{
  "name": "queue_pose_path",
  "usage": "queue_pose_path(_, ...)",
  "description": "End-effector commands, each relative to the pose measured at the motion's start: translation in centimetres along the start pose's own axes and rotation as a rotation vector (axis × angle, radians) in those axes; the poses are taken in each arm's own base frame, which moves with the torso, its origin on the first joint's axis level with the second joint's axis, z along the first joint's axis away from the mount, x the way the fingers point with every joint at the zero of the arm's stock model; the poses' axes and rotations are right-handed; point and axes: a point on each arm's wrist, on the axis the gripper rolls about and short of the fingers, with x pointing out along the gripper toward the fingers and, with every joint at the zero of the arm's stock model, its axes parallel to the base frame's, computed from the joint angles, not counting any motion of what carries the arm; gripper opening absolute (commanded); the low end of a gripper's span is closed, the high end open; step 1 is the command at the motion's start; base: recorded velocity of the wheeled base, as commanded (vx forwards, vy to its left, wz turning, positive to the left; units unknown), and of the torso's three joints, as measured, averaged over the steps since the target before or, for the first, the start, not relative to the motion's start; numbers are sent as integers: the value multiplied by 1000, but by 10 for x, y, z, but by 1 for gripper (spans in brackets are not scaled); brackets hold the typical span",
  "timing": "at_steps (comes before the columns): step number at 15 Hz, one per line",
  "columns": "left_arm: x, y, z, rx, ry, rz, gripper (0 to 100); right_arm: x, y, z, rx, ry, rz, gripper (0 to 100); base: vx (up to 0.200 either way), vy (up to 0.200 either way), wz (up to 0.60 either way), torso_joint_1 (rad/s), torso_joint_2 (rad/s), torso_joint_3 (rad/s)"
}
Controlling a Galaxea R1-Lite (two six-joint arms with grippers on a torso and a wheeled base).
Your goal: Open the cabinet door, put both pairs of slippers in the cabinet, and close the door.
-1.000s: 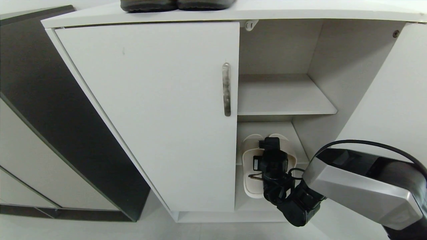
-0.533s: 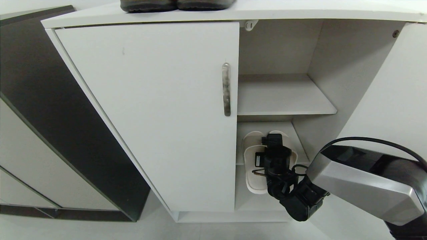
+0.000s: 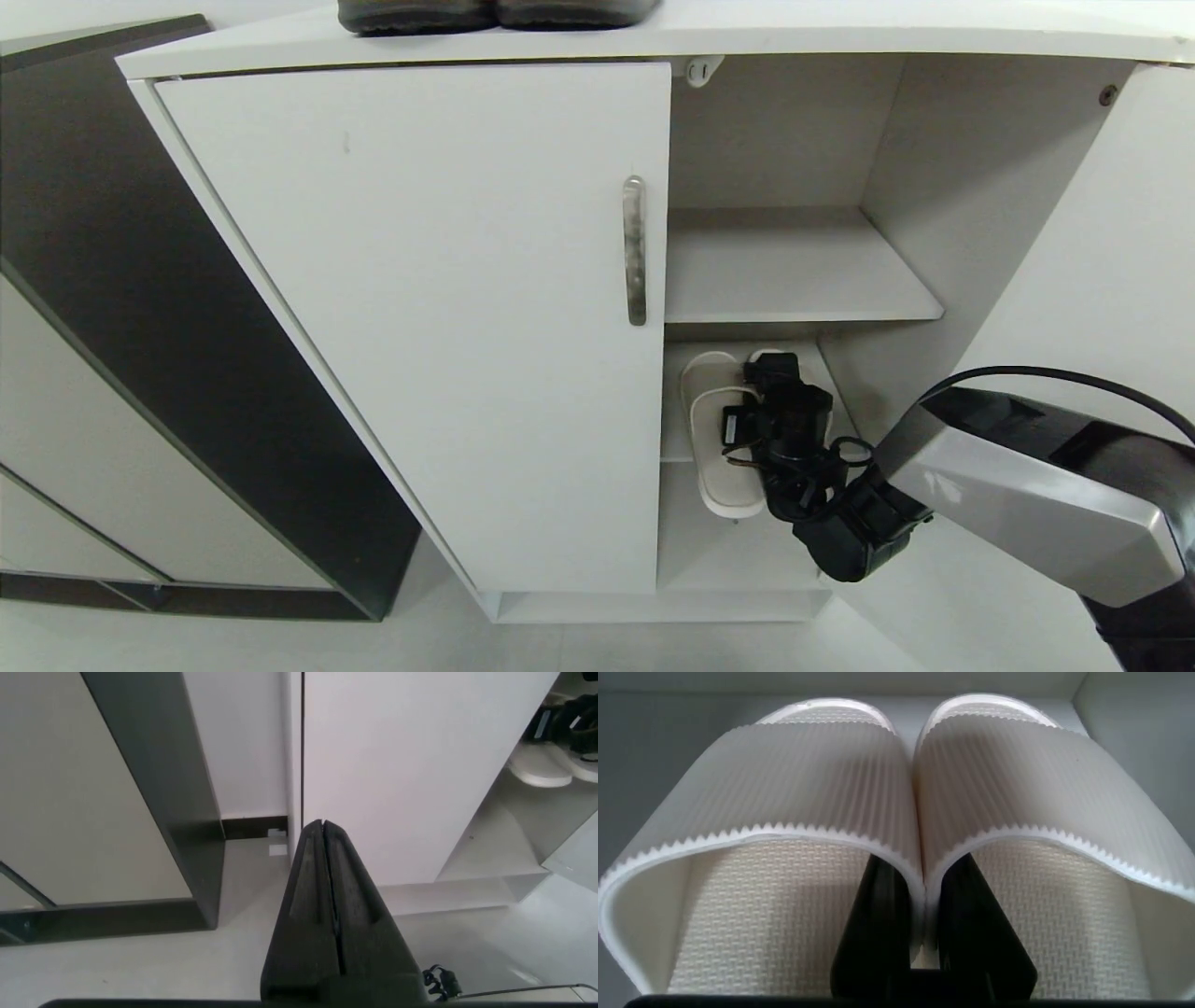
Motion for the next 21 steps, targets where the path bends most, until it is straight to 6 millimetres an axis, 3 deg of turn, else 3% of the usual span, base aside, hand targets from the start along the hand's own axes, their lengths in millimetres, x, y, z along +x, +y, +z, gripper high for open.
queue_pose_path(1,0,0,0,0,0,0,0,5,2,5,10,-16,1,0,0,0,0,0,0,0)
queue_pose_path(5,0,0,0,0,2,0,0,4,3,3,5,-8,5,0,0,-150,0,-2,2,1)
queue_pose_path(9,0,0,0,0,2,0,0,4,7,1,4,-6,11,0,0,0,0,0,0,0)
queue_pose_path(21,0,0,0,0,2,0,0,38,27,10,-5,-1,5,0,0,0,0,0,0,0)
